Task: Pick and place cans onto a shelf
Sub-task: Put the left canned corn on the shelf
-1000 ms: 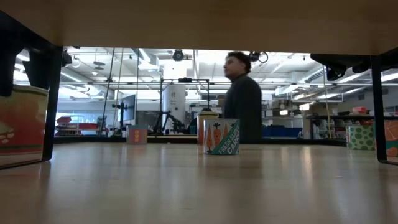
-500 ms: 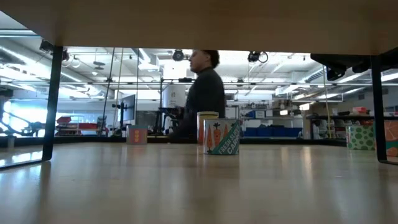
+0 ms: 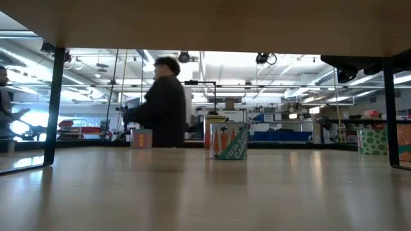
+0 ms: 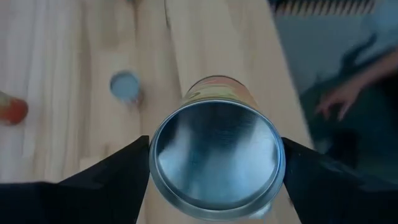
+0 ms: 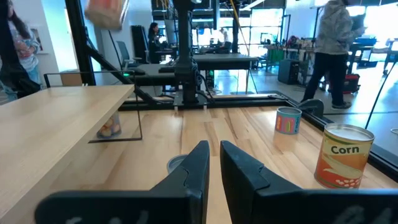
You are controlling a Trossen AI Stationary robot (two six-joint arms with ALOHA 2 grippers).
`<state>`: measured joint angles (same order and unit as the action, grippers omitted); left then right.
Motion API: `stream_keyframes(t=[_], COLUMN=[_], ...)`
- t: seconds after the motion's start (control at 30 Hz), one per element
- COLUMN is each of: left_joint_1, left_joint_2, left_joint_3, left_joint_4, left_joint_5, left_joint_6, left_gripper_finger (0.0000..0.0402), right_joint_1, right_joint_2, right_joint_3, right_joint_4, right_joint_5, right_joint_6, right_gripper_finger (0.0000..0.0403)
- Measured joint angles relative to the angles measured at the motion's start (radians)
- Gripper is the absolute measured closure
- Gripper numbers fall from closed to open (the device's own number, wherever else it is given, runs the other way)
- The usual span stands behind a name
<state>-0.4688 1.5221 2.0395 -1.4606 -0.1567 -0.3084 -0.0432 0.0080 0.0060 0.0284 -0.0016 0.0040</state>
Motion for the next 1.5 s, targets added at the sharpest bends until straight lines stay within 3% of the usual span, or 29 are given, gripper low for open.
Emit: stream_keyframes(t=[0.17,0.27,0.73,1.1,1.5], left_joint_1=[-0.012,-0.015,-0.036,-0.065,-0.073], left_joint_2=[0.129,0.175,0.316,0.329,0.319], left_joint_3=[0.036,0.029,0.029,0.029,0.03], left_joint_4=[-0.113,-0.111,-0.093,-0.081,-0.073], left_joint_5=[-0.001,0.039,0.003,0.034,0.011], left_joint_6=[-0.069,-0.069,-0.036,-0.117,-0.099], left_gripper_finger=[0.0085,0.0082,0.008,0.0061,0.0045], right_joint_1=[0.0,0.0,0.0,0.0,0.0], right_joint_2=[0.0,0.0,0.0,0.0,0.0], right_joint_3=[0.0,0.0,0.0,0.0,0.0], right_joint_4=[0.0,0.0,0.0,0.0,0.0], right_joint_5=[0.0,0.0,0.0,0.0,0.0], right_joint_6=[0.0,0.0,0.0,0.0,0.0], right_gripper_finger=[0.0356,0.0356,0.0356,0.0356,0.0356])
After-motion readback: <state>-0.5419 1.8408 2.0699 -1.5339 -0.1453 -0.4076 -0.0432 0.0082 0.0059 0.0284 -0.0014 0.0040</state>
